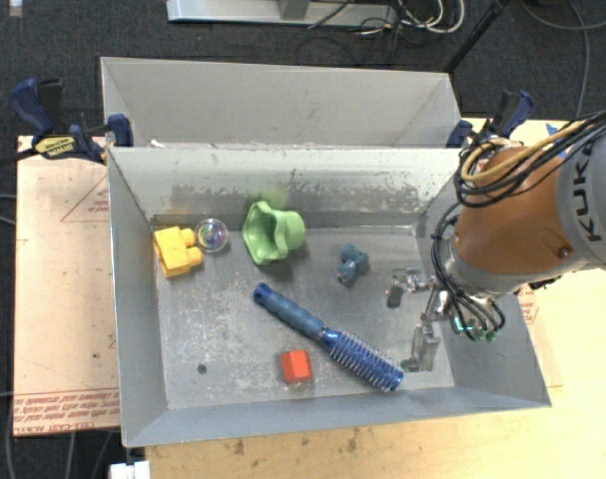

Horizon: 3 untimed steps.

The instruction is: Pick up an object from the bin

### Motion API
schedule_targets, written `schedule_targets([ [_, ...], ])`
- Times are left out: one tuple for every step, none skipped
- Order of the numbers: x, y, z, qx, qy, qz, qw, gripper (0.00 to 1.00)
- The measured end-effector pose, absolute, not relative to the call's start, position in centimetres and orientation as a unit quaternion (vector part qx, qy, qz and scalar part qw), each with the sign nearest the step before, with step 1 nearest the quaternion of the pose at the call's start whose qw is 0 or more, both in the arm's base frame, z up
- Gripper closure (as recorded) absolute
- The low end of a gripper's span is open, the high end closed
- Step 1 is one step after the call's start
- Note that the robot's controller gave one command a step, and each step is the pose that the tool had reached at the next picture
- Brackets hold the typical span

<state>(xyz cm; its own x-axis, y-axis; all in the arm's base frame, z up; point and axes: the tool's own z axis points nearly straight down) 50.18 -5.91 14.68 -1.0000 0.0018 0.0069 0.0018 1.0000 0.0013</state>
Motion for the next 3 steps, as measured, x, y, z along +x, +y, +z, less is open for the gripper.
schedule_targets([
  [50.2,0.5,6.8,0.108,-0.994,-0.002,0.002,0.00],
  [50.3,0.3,6.9,0.108,-0.994,-0.001,0.000,1.00],
  [50.6,2.8,22.1,0.108,-0.994,0.000,-0.005,1.00],
])
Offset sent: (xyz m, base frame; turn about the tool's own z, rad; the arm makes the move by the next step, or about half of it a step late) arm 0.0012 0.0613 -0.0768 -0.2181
